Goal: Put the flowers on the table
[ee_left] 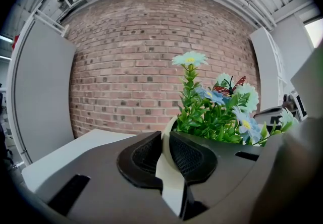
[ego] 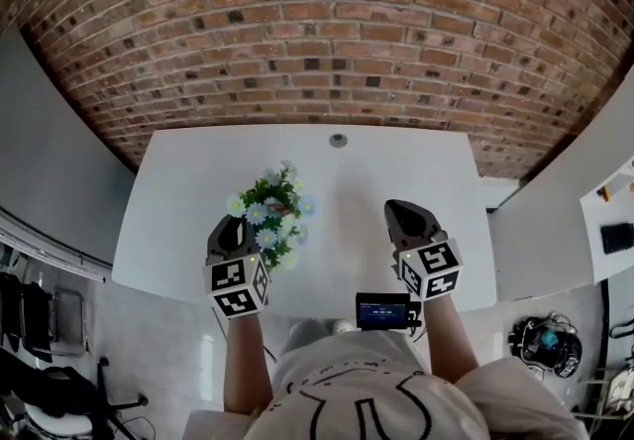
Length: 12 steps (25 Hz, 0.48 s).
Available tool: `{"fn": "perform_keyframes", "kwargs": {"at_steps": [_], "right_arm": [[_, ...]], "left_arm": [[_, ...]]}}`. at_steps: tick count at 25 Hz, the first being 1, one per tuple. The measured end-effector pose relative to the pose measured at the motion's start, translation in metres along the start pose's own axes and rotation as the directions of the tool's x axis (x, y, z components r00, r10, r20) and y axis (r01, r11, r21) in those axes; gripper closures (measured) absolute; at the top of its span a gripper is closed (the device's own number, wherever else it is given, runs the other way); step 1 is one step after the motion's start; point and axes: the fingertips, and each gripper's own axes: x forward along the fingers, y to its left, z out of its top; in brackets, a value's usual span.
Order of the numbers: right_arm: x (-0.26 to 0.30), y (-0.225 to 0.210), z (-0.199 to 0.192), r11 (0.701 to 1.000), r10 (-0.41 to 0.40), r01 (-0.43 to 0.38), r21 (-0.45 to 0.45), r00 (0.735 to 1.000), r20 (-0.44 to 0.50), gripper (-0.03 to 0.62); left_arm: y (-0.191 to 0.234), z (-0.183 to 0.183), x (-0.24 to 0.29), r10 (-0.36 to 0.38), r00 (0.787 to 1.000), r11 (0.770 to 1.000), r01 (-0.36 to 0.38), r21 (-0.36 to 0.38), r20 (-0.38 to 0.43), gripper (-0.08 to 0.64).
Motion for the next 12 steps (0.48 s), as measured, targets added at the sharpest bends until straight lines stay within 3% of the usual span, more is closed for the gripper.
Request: {"fn": "perform_keyframes", "kwargs": {"at_steps": [12], "right_arm": [[0.031, -0.010, 0.001, 0.995, -0.101, 0.102, 0.009, 0.994, -0.031, 0.578]], "left_arm": [[0.016, -0.004, 0.049, -0.101, 0.994, 0.994, 0.101, 0.028, -0.032, 0.505]]}}
